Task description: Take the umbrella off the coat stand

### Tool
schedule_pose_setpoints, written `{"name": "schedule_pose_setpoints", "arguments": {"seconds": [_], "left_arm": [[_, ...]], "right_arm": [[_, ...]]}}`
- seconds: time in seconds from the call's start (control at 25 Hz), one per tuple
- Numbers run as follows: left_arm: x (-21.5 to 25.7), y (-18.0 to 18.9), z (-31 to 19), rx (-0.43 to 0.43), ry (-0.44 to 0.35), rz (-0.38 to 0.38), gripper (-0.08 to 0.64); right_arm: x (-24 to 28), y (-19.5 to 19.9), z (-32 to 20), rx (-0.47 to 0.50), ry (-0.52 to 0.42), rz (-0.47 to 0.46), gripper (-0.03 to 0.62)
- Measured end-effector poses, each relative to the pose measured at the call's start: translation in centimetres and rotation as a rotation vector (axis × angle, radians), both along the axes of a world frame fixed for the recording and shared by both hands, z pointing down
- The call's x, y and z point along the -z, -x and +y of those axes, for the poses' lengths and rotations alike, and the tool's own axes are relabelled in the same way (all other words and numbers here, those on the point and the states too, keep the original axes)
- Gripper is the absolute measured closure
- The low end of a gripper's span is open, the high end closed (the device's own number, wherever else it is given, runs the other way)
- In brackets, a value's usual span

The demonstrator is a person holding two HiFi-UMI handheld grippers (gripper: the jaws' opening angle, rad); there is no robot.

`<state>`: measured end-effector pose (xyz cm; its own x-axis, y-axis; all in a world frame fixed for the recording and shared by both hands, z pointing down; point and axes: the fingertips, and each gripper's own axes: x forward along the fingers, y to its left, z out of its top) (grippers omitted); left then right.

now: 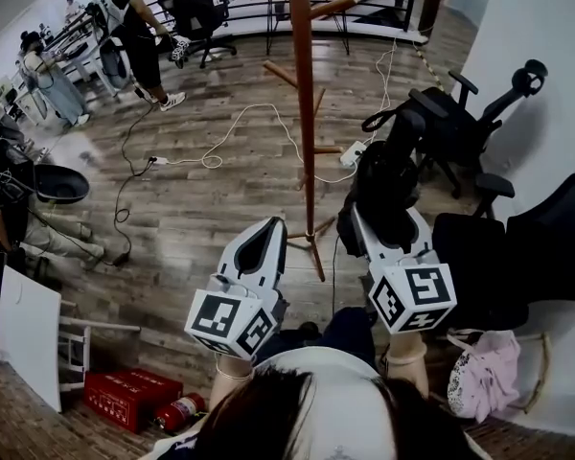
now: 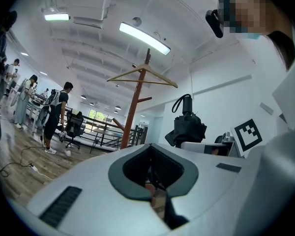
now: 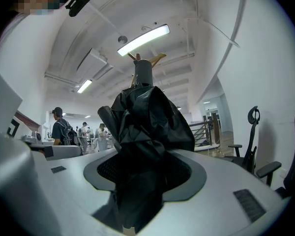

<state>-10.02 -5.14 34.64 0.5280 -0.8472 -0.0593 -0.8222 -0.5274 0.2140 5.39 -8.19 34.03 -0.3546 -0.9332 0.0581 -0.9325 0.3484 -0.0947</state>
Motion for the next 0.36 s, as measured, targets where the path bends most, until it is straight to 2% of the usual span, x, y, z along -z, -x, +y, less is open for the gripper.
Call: {"name": "schedule_pose_setpoints", "arguments": {"seconds": [0.36], "left_arm": [[-0.10,-0.26,0.61,-0.011,0.001,0.004,0.551]], "right_arm": [[0.10,0.19,0.69,0.003,-0.003,-0.001,0.344]]}}
